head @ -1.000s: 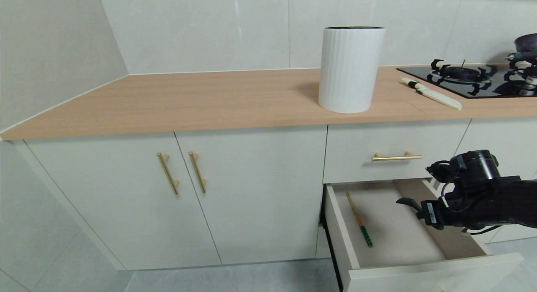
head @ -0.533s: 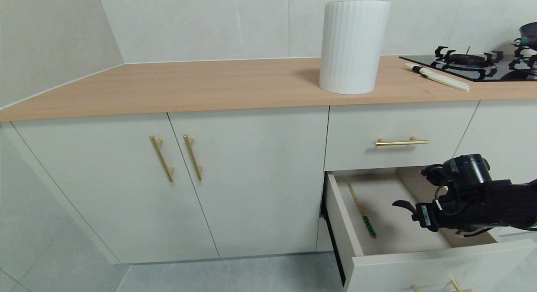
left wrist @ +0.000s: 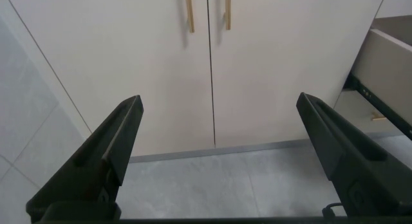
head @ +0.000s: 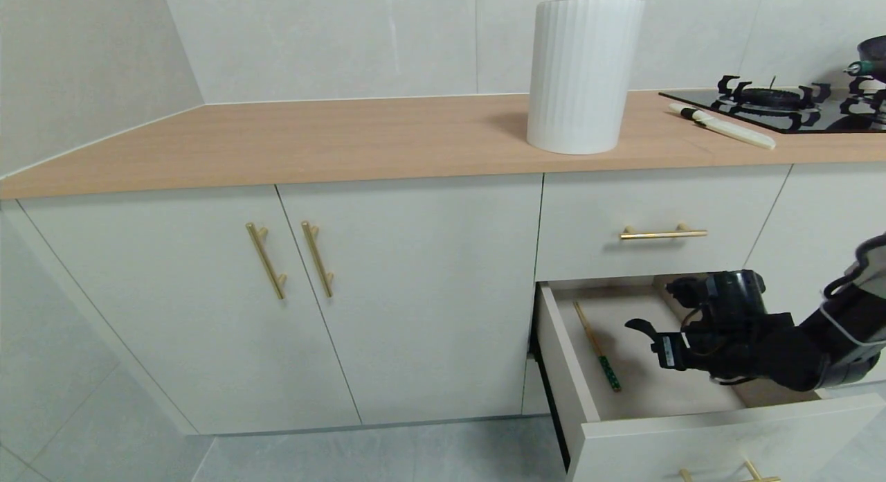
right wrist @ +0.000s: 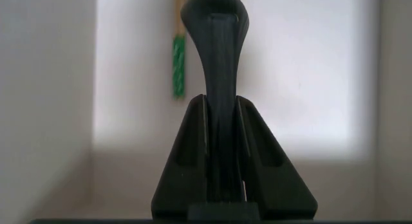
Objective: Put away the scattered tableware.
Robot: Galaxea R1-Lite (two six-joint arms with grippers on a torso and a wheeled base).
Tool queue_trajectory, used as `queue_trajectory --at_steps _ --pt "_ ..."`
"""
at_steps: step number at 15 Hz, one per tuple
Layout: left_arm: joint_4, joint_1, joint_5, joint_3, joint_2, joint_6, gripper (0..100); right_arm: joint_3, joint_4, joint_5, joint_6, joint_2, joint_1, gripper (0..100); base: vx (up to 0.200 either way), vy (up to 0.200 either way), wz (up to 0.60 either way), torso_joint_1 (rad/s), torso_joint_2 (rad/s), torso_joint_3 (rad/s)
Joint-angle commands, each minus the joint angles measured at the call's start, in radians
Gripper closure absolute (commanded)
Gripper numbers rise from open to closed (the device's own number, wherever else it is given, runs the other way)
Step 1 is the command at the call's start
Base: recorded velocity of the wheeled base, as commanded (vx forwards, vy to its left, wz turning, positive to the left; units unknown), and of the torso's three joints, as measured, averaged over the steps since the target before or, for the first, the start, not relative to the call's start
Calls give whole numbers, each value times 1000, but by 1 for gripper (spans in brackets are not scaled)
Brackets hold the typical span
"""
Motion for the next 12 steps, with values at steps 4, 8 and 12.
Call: queue_trajectory --at_steps 4,8,12 --pt "0 0 0 0 0 0 0 -23 -183 -40 3 223 3 100 0 0 0 0 0 0" --pt "0 0 0 0 0 0 0 -51 -191 -54 27 235 3 100 0 0 0 0 0 0" --pt "0 0 0 0 0 0 0 -54 -191 -55 27 241 3 100 0 0 0 0 0 0"
